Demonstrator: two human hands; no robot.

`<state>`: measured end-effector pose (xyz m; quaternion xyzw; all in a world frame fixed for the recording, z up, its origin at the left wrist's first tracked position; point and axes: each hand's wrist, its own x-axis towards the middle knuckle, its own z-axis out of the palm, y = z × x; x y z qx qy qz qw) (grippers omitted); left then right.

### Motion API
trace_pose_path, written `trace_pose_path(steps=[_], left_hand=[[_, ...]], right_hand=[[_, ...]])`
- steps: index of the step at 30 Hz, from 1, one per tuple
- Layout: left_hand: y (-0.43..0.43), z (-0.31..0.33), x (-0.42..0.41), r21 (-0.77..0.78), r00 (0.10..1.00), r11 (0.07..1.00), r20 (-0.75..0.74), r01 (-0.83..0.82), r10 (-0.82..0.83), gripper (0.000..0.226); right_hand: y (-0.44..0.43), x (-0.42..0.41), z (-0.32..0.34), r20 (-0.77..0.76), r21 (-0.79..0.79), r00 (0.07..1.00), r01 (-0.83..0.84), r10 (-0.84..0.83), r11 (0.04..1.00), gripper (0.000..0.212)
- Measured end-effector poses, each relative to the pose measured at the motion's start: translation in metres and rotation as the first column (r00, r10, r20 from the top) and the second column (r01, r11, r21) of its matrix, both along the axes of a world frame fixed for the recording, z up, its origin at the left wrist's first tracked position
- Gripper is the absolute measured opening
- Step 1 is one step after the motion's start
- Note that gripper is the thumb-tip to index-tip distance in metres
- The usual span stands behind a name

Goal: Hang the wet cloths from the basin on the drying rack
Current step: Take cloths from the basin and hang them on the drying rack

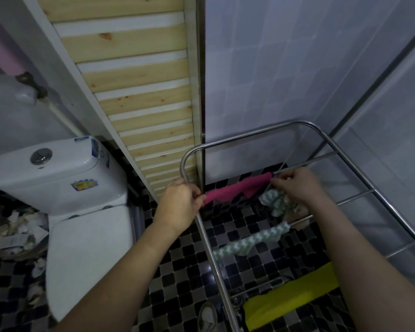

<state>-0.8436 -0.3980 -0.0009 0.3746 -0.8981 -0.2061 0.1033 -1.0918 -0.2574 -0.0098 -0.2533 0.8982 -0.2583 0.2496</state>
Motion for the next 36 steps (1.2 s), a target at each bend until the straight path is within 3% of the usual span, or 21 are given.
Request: trace_pose_path(steps=[7, 11, 15, 20, 25, 30, 33, 36], left_hand=[[0.002, -0.001, -0.001, 0.049, 0.999, 0.999, -0.031, -0.024, 0.026, 0.010], [0.005, 0.001, 0.005, 0.055, 0.999, 0.997, 0.002, 0.048, -0.048, 0.015], [0.005, 0.000, 0.001, 0.076, 1.000, 0.997, -0.022, 0.013, -0.012, 0.018], [0.003, 0.000, -0.007, 0.035, 0.999, 0.999, 0.033, -0.011, 0.009, 0.017], [-0.001, 0.001, -0.007, -0.032, 1.000, 0.999, 0.009, -0.013, 0.013, 0.015], [-0.004, 0.001, -0.005, -0.069, 0.995, 0.997, 0.095, 0.033, -0.026, 0.019], [-0.002, 0.004, -0.004, -0.065, 0.994, 0.996, 0.102, 0.054, -0.047, 0.020], [0.006, 0.016, -0.004, 0.037, 0.998, 0.999, -0.066, -0.008, 0.011, 0.024]], right_hand=[[-0.008, 0.009, -0.004, 0.103, -0.109, 0.993, 0.066, -0.055, 0.992, 0.026], [-0.005, 0.003, 0.000, -0.014, -0.021, 1.000, 0.007, -0.007, 1.000, 0.022], [-0.005, 0.004, 0.004, -0.115, 0.077, 0.992, -0.051, 0.060, 0.996, 0.015], [-0.007, 0.005, 0.003, -0.113, 0.019, 0.993, -0.030, 0.031, 0.999, 0.032], [-0.010, 0.004, -0.001, -0.129, 0.027, 0.988, -0.077, 0.080, 0.997, 0.020], [-0.008, 0.009, 0.001, -0.123, 0.066, 0.986, -0.101, 0.108, 0.993, 0.024], [0.001, 0.009, 0.019, -0.104, -0.021, 0.994, -0.030, 0.028, 0.999, 0.023], [0.017, 0.015, 0.054, 0.021, -0.230, 0.995, 0.097, -0.094, 0.968, 0.016]])
